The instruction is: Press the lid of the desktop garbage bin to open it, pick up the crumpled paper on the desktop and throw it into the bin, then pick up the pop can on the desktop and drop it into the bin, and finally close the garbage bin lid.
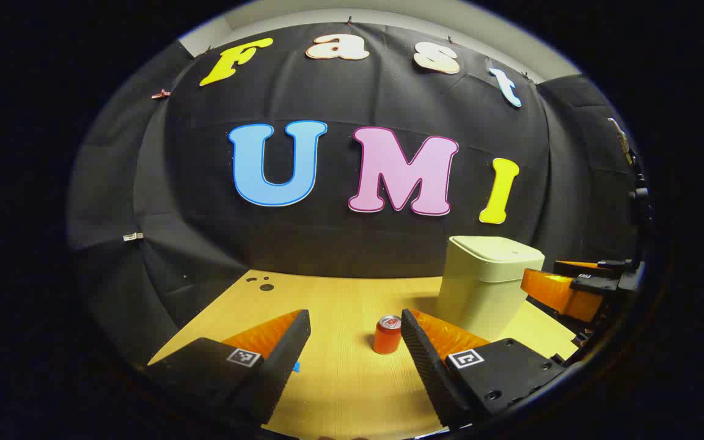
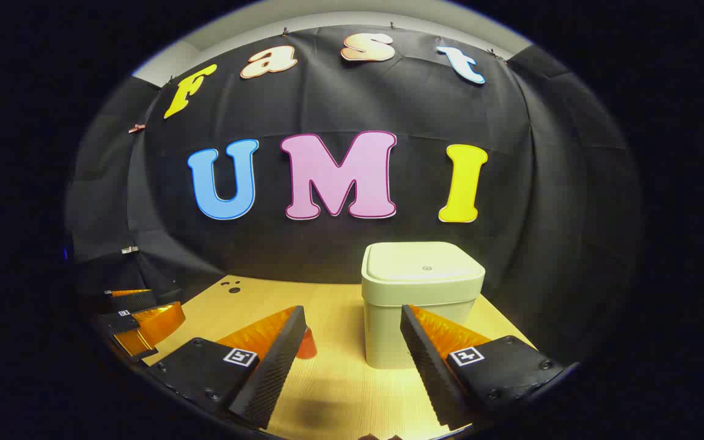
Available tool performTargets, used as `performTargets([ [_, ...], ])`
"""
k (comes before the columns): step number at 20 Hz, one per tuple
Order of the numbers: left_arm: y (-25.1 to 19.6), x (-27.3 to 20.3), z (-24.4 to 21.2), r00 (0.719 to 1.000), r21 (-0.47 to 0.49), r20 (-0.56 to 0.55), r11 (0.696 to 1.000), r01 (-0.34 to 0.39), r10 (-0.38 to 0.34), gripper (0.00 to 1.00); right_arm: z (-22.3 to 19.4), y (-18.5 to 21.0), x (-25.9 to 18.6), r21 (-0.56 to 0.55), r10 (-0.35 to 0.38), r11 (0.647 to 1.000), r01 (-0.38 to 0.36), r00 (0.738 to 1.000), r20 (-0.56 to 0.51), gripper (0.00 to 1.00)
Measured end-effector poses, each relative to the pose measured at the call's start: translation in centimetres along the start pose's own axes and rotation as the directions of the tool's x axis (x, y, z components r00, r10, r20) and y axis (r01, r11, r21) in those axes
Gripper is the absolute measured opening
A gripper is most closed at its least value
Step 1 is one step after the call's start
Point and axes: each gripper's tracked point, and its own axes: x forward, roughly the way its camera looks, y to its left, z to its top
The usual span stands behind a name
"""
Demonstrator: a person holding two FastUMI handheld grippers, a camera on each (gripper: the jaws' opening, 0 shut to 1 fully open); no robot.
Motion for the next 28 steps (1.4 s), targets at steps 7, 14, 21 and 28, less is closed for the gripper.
performTargets([
  [7, 0.1, 0.8, -0.3, 1.0, -0.016, -0.001, 1.0, 0.013, -0.013, 0.95, -0.4, 0.0, 1.0, 0.002, -0.005, 1.0, 0.005, 1.0, -0.02, 0.98],
  [14, 0.3, 1.7, -0.5, 1.0, -0.017, -0.007, 1.0, 0.024, -0.024, 0.95, -1.0, 0.7, 1.8, -0.011, 0.01, 1.0, -0.01, 0.999, -0.039, 0.98],
  [21, -0.2, 2.3, -0.6, 0.999, -0.008, -0.01, 0.999, 0.045, -0.045, 0.95, -1.4, 1.2, 2.4, -0.028, 0.026, 0.999, -0.028, 0.998, -0.056, 0.98],
  [28, 0.0, 3.2, -0.7, 0.999, 0.003, -0.018, 0.999, 0.046, -0.046, 0.95, -1.6, 0.6, 2.9, -0.016, 0.007, 1.0, -0.008, 0.998, -0.067, 0.98],
])
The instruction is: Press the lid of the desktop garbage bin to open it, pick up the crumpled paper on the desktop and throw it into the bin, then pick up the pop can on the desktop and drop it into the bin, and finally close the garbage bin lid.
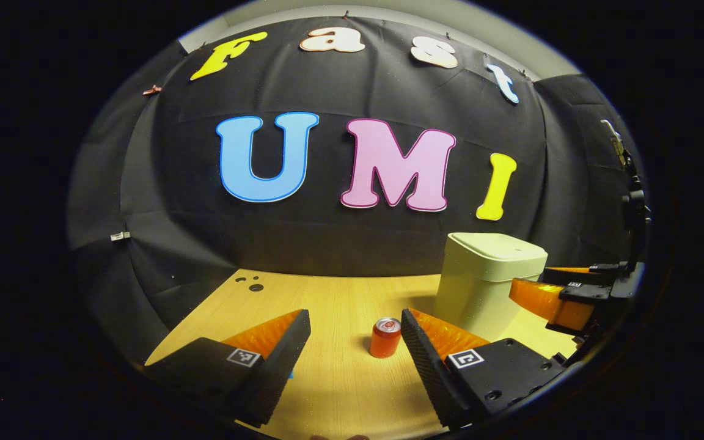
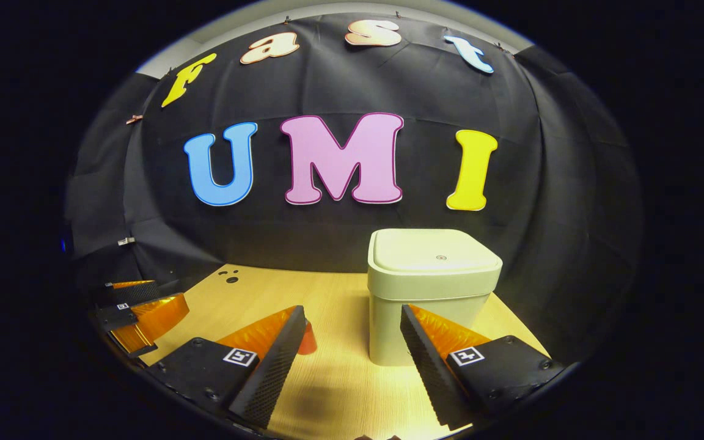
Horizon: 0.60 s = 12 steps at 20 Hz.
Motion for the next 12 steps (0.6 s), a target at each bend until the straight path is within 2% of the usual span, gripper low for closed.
performTargets([
  [8, -0.2, 1.0, -0.5, 1.0, 0.0, -0.014, 1.0, 0.006, -0.006, 0.96, 0.1, 0.0, 0.6, -0.007, 0.02, 1.0, -0.02, 1.0, -0.013, 0.96],
  [10, -0.4, 1.2, -0.7, 1.0, 0.003, -0.016, 1.0, 0.012, -0.012, 0.96, 0.3, -0.2, 0.7, -0.009, 0.021, 1.0, -0.021, 1.0, -0.012, 0.87],
  [12, -0.7, 1.5, -0.6, 1.0, 0.003, -0.018, 1.0, 0.019, -0.019, 0.96, 0.6, -0.5, 0.7, -0.012, 0.013, 1.0, -0.014, 1.0, -0.007, 0.71],
])
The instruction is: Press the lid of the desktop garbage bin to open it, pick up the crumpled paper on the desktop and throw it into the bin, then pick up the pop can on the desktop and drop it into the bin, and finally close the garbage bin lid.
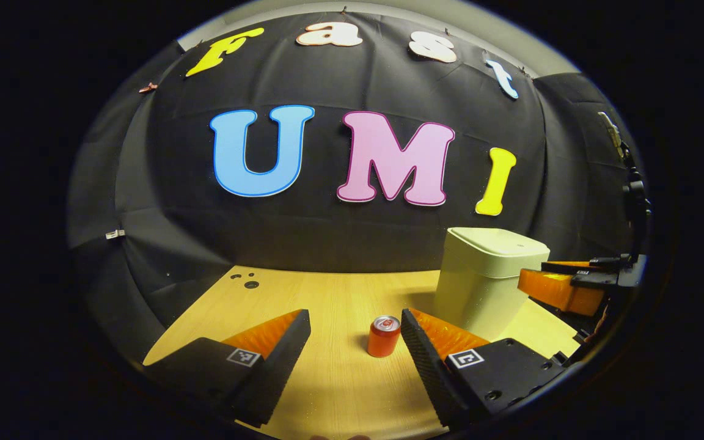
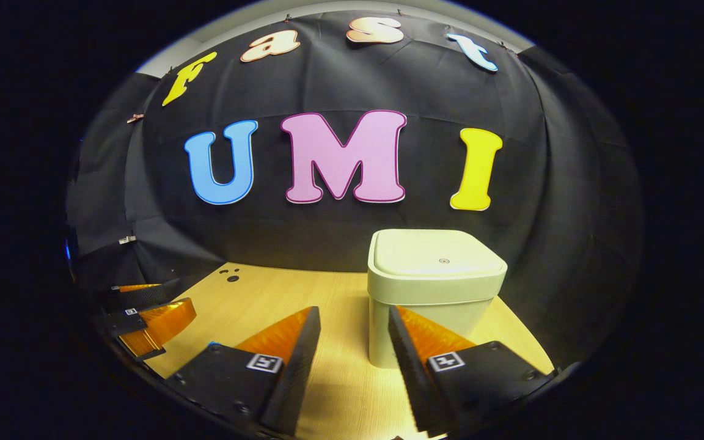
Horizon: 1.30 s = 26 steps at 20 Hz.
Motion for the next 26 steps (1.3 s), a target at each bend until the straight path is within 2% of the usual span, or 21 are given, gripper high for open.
performTargets([
  [2, -0.2, 0.3, 0.0, 1.0, 0.003, -0.002, 1.0, 0.006, -0.006, 0.95, 0.2, -0.5, 0.1, -0.012, -0.007, 1.0, 0.007, 1.0, 0.005, 0.49],
  [3, -0.3, 0.3, -0.1, 1.0, 0.004, -0.002, 1.0, 0.009, -0.009, 0.95, 0.2, -0.7, 0.2, -0.019, -0.013, 1.0, 0.013, 1.0, 0.004, 0.41],
  [4, -0.3, 0.4, 0.0, 1.0, 0.005, -0.002, 1.0, 0.012, -0.012, 0.96, 0.3, -0.9, 0.1, -0.023, -0.017, 1.0, 0.017, 1.0, 0.004, 0.37],
  [5, -0.4, 0.4, 0.0, 1.0, 0.006, -0.004, 1.0, 0.014, -0.014, 0.96, 0.4, -1.0, 0.2, -0.022, -0.017, 1.0, 0.017, 1.0, 0.003, 0.27],
  [7, -0.6, 0.6, -0.2, 1.0, 0.007, -0.003, 1.0, 0.018, -0.018, 0.95, 0.3, -0.6, 0.4, -0.021, 0.003, 1.0, -0.003, 1.0, -0.013, 0.17],
  [8, -0.6, 0.6, 0.0, 1.0, 0.007, -0.005, 1.0, 0.019, -0.019, 0.95, 0.1, -0.3, 0.4, -0.019, 0.024, 1.0, -0.024, 1.0, -0.02, 0.17],
  [9, -0.7, 0.7, -0.2, 1.0, 0.007, -0.006, 1.0, 0.021, -0.021, 0.96, 0.1, -0.7, 0.4, -0.022, -0.006, 1.0, 0.006, 1.0, -0.017, 0.17],
  [11, -0.9, 0.7, -0.3, 1.0, 0.005, -0.009, 1.0, 0.024, -0.024, 0.95, 0.2, -0.4, 0.4, -0.008, 0.036, 0.999, -0.036, 0.999, -0.024, 0.06],
  [15, -0.9, 0.7, -0.6, 1.0, 0.001, -0.014, 1.0, 0.022, -0.022, 0.96, 0.2, 0.2, 0.7, 0.033, 0.089, 0.996, -0.087, 0.995, -0.049, 0.05],
  [17, -0.8, 0.7, -0.9, 1.0, 0.0, -0.017, 1.0, 0.017, -0.017, 0.96, 1.2, -0.2, 0.7, 0.017, 0.089, 0.996, -0.089, 0.995, -0.037, 0.05],
  [18, -0.8, 0.5, -0.8, 1.0, -0.001, -0.019, 1.0, 0.014, -0.014, 0.96, 1.6, -0.3, 0.9, 0.005, 0.088, 0.996, -0.088, 0.996, -0.03, 0.1],
  [19, -0.8, 0.6, -1.0, 1.0, -0.003, -0.022, 1.0, 0.012, -0.012, 0.95, 2.2, -0.6, 1.1, -0.002, 0.088, 0.996, -0.088, 0.996, -0.024, 0.06],
  [26, -0.3, 0.3, -1.5, 0.999, 0.0, -0.033, 1.0, -0.011, 0.011, 0.96, 5.1, -5.3, 3.7, -0.015, -0.004, 1.0, 0.004, 1.0, 0.003, 0.05],
])
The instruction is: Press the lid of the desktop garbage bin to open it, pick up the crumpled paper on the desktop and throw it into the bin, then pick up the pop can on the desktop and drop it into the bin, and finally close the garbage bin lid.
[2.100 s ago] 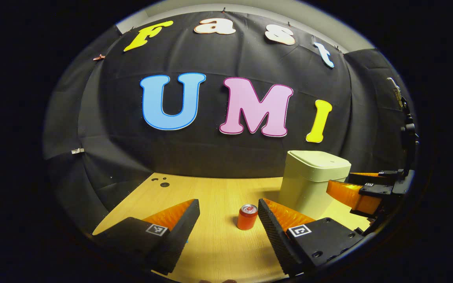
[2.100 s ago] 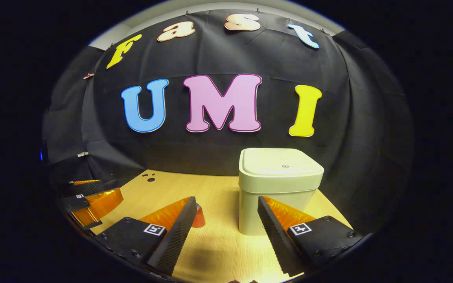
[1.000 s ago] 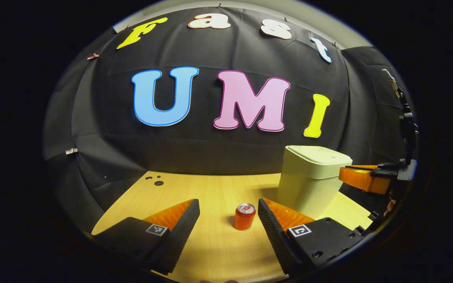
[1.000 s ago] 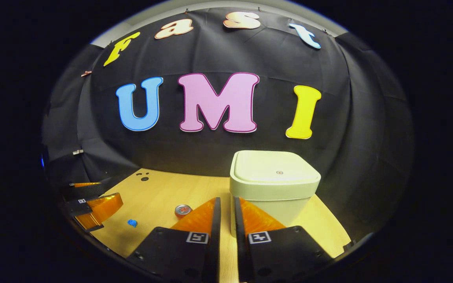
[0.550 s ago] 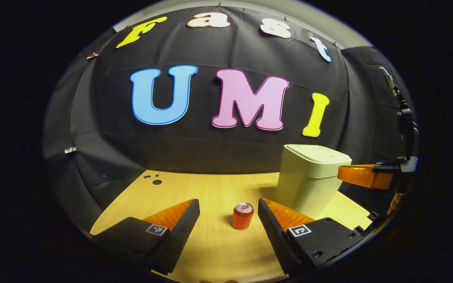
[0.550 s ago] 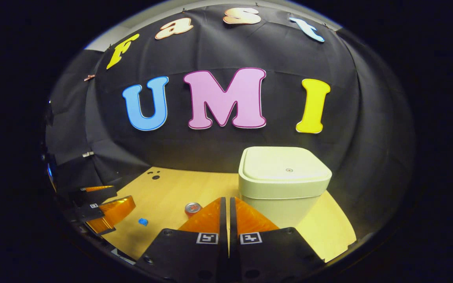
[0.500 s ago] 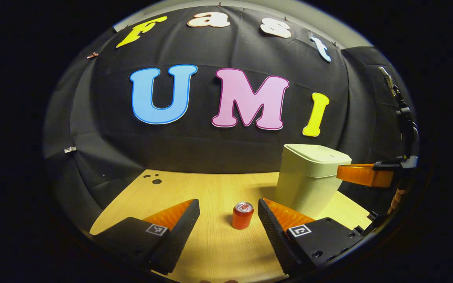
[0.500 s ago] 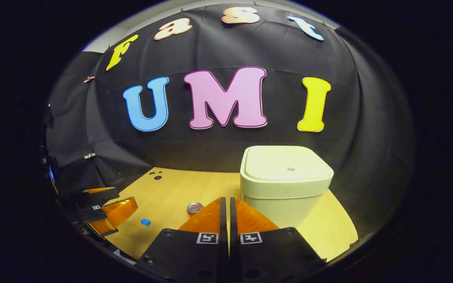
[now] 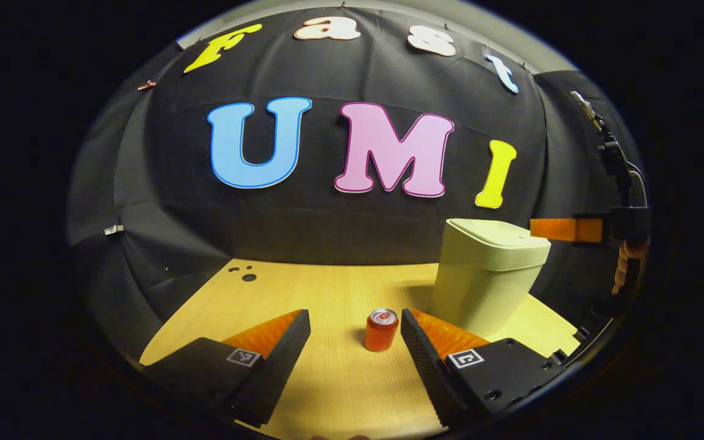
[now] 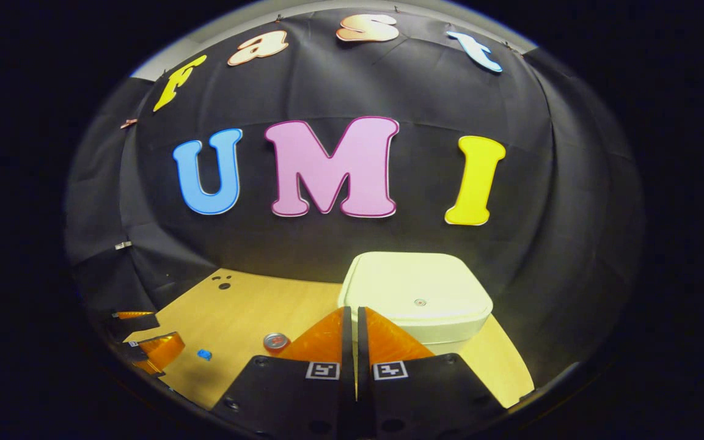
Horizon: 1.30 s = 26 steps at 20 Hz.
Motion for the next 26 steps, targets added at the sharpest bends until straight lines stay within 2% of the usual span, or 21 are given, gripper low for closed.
performTargets([
  [5, 0.9, 0.0, -0.4, 0.999, -0.011, -0.016, 0.999, -0.032, 0.032, 0.96, 0.8, -3.9, 2.5, -0.01, -0.069, 0.998, 0.069, 0.998, 0.004, 0.05],
  [11, 1.8, 0.0, -0.7, 0.998, -0.018, -0.024, 0.998, -0.062, 0.062, 0.96, -0.3, -6.0, 5.2, -0.02, -0.113, 0.993, 0.113, 0.993, -0.027, 0.06],
  [15, 2.2, 0.3, -1.0, 0.997, -0.031, -0.031, 0.997, -0.075, 0.074, 0.95, -1.0, -6.0, 6.2, -0.051, -0.117, 0.992, 0.114, 0.992, -0.049, 0.05],
  [16, 2.2, 0.4, -1.0, 0.997, -0.031, -0.031, 0.997, -0.075, 0.074, 0.96, -1.4, -6.1, 6.3, -0.055, -0.121, 0.992, 0.118, 0.991, -0.057, 0.1],
  [18, 2.2, 0.4, -1.0, 0.997, -0.026, -0.03, 0.997, -0.071, 0.07, 0.96, -2.0, -6.3, 6.2, -0.044, -0.123, 0.992, 0.12, 0.99, -0.07, 0.1],
  [19, 2.2, 0.4, -1.0, 0.997, -0.025, -0.033, 0.997, -0.07, 0.069, 0.96, -1.7, -6.4, 6.5, -0.037, -0.129, 0.991, 0.127, 0.99, -0.063, 0.05],
  [23, 2.5, 0.2, -0.8, 0.997, -0.029, -0.031, 0.997, -0.072, 0.071, 0.95, -2.1, -6.3, 6.4, -0.023, -0.123, 0.992, 0.121, 0.99, -0.067, 0.05],
  [24, 2.5, 0.2, -1.2, 0.997, -0.032, -0.036, 0.997, -0.072, 0.071, 0.95, -2.2, -6.3, 6.4, -0.023, -0.121, 0.993, 0.12, 0.99, -0.071, 0.0],
  [25, 2.5, 0.2, -1.5, 0.997, -0.036, -0.041, 0.997, -0.071, 0.07, 0.95, -2.2, -6.4, 6.4, -0.023, -0.119, 0.993, 0.118, 0.99, -0.071, 0.05],
  [26, 2.5, 0.1, -1.6, 0.997, -0.04, -0.045, 0.997, -0.07, 0.068, 0.96, -2.4, -6.3, 6.4, -0.02, -0.118, 0.993, 0.117, 0.99, -0.075, 0.05],
])
